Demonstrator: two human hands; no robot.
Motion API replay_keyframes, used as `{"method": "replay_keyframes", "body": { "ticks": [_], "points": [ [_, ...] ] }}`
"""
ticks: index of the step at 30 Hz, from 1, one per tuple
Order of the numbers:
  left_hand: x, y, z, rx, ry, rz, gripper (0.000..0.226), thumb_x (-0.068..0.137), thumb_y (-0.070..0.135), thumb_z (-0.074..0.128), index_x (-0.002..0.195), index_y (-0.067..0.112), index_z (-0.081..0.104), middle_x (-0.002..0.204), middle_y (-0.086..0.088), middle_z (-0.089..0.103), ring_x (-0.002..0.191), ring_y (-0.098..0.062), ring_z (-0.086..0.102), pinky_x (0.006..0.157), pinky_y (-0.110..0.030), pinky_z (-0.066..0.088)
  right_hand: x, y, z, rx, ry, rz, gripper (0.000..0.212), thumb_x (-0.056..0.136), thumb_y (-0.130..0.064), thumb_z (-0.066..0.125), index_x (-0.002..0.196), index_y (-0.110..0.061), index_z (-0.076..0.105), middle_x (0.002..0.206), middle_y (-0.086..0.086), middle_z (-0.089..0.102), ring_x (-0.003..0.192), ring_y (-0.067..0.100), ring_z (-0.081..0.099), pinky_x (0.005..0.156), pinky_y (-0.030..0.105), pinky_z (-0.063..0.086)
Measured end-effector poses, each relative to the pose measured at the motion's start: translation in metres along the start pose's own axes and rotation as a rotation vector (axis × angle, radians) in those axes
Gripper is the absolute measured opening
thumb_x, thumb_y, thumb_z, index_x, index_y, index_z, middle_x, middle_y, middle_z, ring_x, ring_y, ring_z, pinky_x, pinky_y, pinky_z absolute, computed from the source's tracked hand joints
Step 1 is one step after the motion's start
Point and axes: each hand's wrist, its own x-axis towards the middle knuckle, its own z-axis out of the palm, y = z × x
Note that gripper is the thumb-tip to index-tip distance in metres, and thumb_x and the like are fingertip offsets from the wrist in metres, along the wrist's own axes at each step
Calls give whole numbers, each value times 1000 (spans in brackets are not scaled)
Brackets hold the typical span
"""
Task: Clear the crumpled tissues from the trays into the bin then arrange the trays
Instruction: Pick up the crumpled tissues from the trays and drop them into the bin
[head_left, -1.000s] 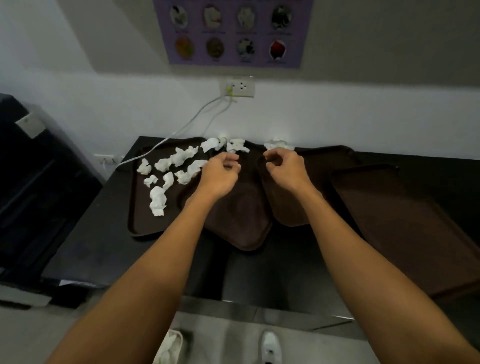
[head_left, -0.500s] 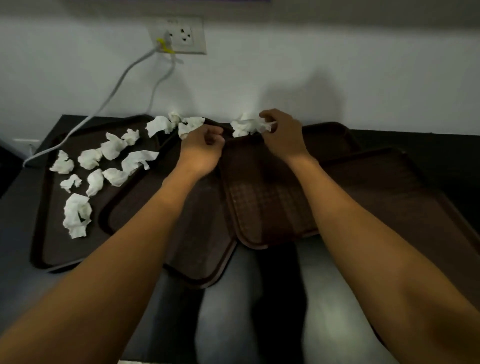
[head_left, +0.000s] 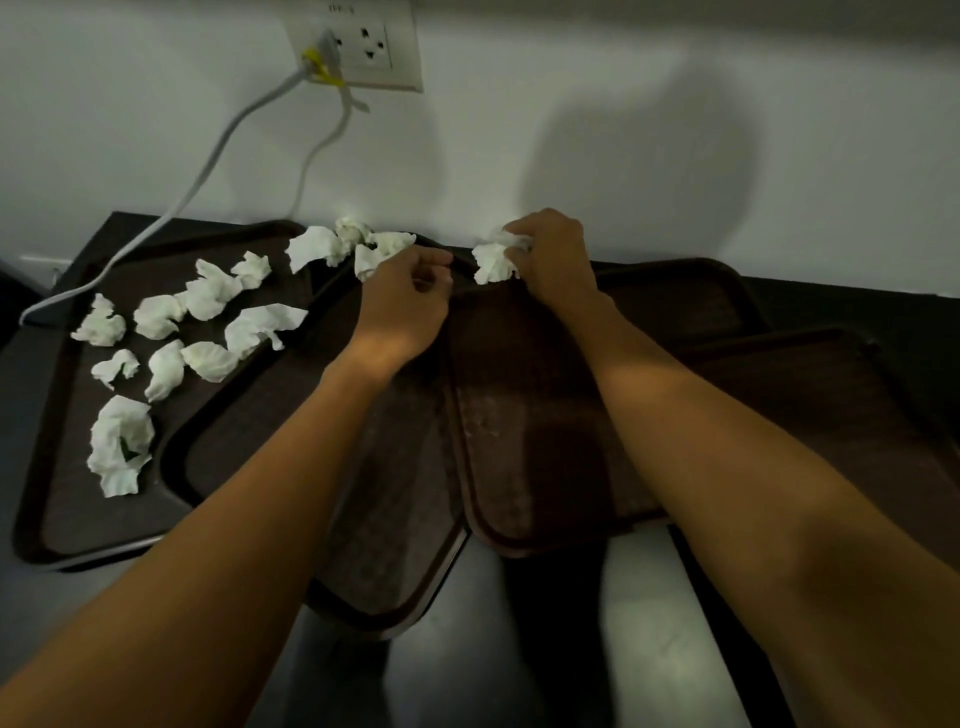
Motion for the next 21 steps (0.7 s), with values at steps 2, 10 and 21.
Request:
{"method": "replay_keyframes", "body": {
  "ticks": [2,10,21],
  "points": [
    [2,1,2,-14,9,12,22,100,23,59,119,23,70,107,11,69,93,3,62,69,4,41,-3,-1,-9,74,80,33,23,88,-5,67,108,1,76,108,16,72,97,24,68,87,23,52],
    [23,14,19,2,14,77,20,99,18,60,115,16,71,100,9,69,84,7,60,70,3,41,-13,8,-46,212,239,94,32,90,-21,75,118,-6,74,109,1,71,93,8,62,77,-4,37],
    [85,12,71,466,-194,113,43,90,43,70,130,28,67,132,-3,66,124,-26,59,108,-46,44,-28,32,-66,174,265,72,34,90,-23,76,120,-8,73,111,6,73,96,13,66,88,16,49]
  ]
}}
